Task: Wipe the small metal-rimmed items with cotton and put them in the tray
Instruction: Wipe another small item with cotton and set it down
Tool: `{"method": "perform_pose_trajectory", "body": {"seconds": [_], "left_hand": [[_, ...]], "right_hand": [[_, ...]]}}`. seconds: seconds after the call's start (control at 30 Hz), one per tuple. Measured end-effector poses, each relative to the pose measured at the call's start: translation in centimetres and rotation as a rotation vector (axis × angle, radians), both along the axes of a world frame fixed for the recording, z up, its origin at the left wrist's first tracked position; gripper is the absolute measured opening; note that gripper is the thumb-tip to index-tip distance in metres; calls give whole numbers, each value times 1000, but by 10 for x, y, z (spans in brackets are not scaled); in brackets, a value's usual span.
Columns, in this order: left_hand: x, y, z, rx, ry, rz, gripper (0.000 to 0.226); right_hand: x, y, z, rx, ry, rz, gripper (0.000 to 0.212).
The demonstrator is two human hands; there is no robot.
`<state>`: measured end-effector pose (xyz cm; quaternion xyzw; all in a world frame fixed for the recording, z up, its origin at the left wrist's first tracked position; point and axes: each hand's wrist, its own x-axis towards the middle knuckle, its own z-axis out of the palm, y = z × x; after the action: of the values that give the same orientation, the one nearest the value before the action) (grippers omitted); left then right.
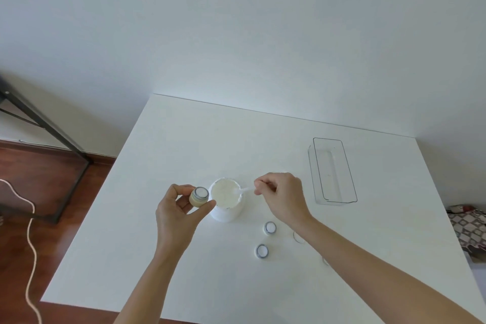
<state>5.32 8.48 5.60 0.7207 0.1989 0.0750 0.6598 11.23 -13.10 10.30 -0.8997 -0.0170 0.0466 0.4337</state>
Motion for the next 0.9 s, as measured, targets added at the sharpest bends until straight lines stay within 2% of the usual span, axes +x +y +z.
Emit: {"method": "perform_pose_trajectory", "body": {"seconds": [0.07,0.13,0.3,0.4,0.57,0.7,0.9], "left_hand": [[-1,-2,0,-4,5,-6,43],[-2,-3,0,-14,11,-8,43],[-5,-2,1,-28,21,-3,42],[-4,-3,3,-39,22,-6,41],[0,-5,8,-78,24,-22,40],[3,-9,12,-114,41,-56,39],[10,-19,21,-150,59,-119,38]], "right_hand": [[3,9,-8,60,195,-103,17],[2,11,-15,66,277,-150,17],[0,-1,-17,-14,209,-137,19],[2,-13,-13,31,213,-156,18],[11,-45,-21,198,260,-412,15],[20,-60,-45,230,335,-602,15],[27,-53,-76,189,368,-641,20]]}}
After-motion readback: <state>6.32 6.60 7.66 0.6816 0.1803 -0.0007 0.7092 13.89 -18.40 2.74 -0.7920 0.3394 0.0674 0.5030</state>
